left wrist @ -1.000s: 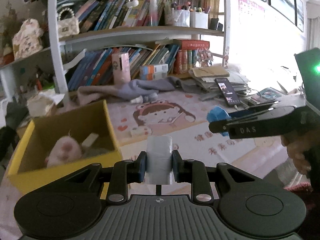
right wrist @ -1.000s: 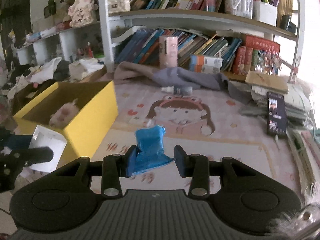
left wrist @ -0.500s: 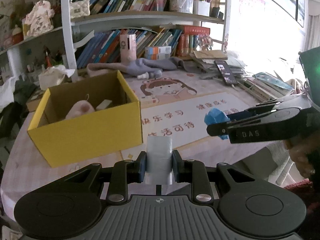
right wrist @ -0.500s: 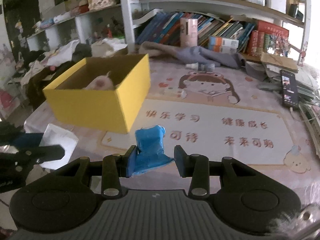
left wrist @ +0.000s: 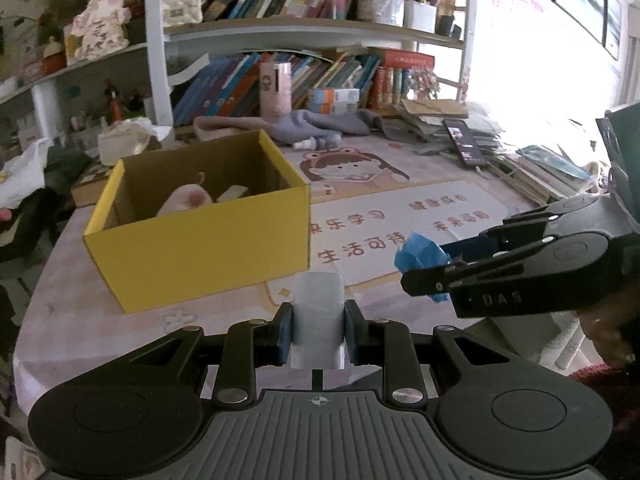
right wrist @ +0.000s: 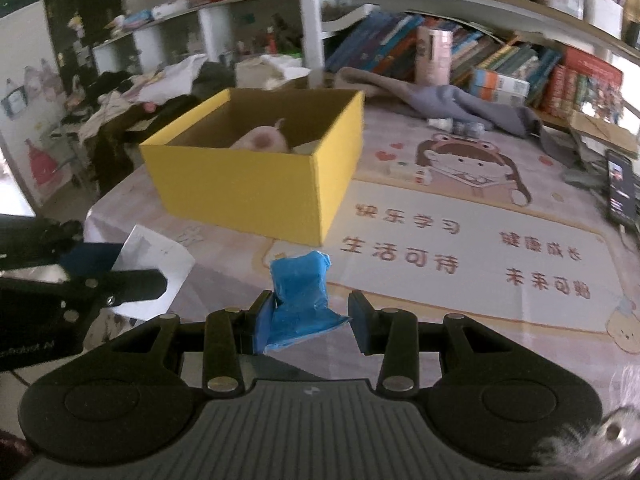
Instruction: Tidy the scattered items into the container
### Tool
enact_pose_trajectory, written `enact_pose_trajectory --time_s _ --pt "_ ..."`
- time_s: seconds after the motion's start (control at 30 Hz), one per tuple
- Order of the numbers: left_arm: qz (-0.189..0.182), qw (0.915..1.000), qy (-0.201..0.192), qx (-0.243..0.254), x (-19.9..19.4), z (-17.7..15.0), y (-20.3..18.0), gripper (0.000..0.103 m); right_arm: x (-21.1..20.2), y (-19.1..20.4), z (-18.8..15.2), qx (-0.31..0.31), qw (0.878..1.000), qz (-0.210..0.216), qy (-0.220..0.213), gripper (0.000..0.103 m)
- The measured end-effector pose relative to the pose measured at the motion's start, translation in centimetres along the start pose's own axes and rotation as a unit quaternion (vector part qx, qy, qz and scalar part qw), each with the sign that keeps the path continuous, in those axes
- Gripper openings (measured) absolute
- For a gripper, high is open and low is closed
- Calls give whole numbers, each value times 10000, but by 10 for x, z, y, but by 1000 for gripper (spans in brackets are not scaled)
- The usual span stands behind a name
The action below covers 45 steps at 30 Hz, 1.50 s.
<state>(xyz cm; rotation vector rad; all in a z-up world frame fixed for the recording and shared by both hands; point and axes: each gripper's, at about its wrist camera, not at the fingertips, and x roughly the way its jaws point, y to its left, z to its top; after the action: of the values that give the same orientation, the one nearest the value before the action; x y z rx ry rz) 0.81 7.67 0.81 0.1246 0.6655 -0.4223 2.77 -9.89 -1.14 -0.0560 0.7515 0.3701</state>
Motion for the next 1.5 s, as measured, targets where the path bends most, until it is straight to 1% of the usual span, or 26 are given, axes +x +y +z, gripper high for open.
enact_pose_trajectory --time_s 0.4,0.67,0.83,0.97,1.1,1.23,1.37,1.5 --pt "373 9987 -157 -315 -19 -6 24 25 8 39 12 -617 9967 527 36 38" --pt "680 9954 -315 -595 -29 -4 44 25 16 57 29 -982 9924 737 -19 38" --pt "783 9946 -340 -595 -29 -2 54 25 19 66 36 -1184 9891 840 -235 38" --pt "953 9931 -445 -512 -25 10 66 25 26 65 52 -1271 9866 902 -489 38" --pt "1117 9909 -622 -428 -20 29 79 25 38 59 77 -1222 9855 961 -680 38" --pt "1185 9898 -719 -342 -6 49 94 25 54 53 103 -1191 9852 953 -788 38" --pt "1173 9897 -756 -315 15 66 108 25 75 43 124 -1193 9862 854 -761 38" --pt "1092 9913 -672 -287 42 80 120 25 101 34 141 -1243 9876 739 -616 38"
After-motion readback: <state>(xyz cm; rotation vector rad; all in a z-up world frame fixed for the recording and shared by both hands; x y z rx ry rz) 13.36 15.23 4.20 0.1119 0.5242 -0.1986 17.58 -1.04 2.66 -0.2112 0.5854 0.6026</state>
